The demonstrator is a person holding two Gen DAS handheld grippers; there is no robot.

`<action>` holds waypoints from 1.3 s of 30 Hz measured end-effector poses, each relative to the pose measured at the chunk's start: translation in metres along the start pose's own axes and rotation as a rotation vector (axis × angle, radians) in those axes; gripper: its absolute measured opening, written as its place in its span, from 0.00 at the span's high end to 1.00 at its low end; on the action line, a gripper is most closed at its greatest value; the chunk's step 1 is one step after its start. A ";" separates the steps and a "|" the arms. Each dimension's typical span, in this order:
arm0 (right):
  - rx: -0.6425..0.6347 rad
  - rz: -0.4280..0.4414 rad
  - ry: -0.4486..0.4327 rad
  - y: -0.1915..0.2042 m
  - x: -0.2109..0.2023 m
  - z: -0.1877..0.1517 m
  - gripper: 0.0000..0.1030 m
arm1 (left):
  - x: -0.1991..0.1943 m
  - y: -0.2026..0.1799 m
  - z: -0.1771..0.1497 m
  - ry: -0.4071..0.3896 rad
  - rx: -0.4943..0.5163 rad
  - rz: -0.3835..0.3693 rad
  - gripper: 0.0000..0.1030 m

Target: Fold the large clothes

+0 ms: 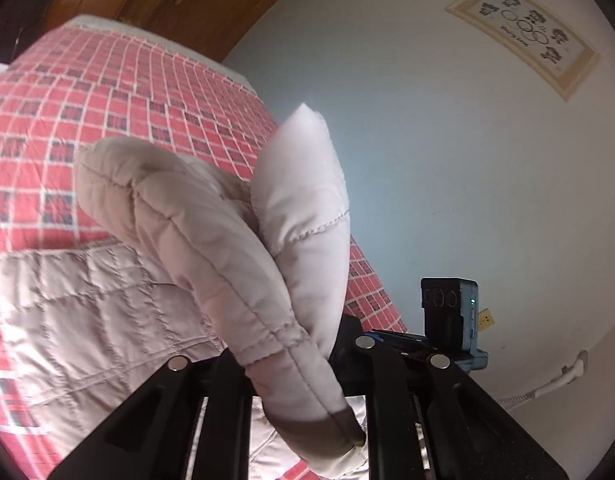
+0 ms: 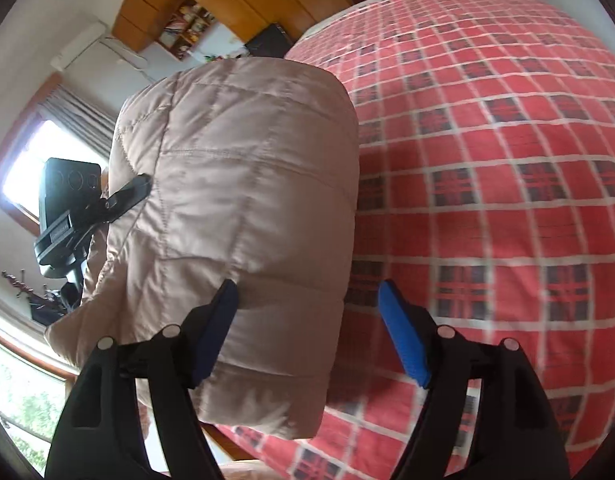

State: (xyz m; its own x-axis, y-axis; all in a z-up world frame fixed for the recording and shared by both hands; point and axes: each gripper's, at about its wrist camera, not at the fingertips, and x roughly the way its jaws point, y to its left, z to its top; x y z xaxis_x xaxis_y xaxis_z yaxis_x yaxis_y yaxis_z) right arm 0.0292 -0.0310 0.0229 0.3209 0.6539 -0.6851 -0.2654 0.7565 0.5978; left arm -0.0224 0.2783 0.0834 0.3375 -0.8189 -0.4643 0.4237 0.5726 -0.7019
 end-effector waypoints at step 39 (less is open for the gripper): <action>-0.142 -0.107 0.147 0.060 0.086 -0.023 0.20 | -0.100 0.025 -0.096 0.037 -0.110 0.218 0.47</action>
State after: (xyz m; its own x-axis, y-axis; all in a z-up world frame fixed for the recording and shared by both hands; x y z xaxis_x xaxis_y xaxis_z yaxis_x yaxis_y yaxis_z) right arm 0.0197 0.0709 -0.0100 0.2213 0.5564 -0.8009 -0.3656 0.8087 0.4608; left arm -0.1263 0.3709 0.0598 0.3789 -0.6786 -0.6293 0.2493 0.7297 -0.6367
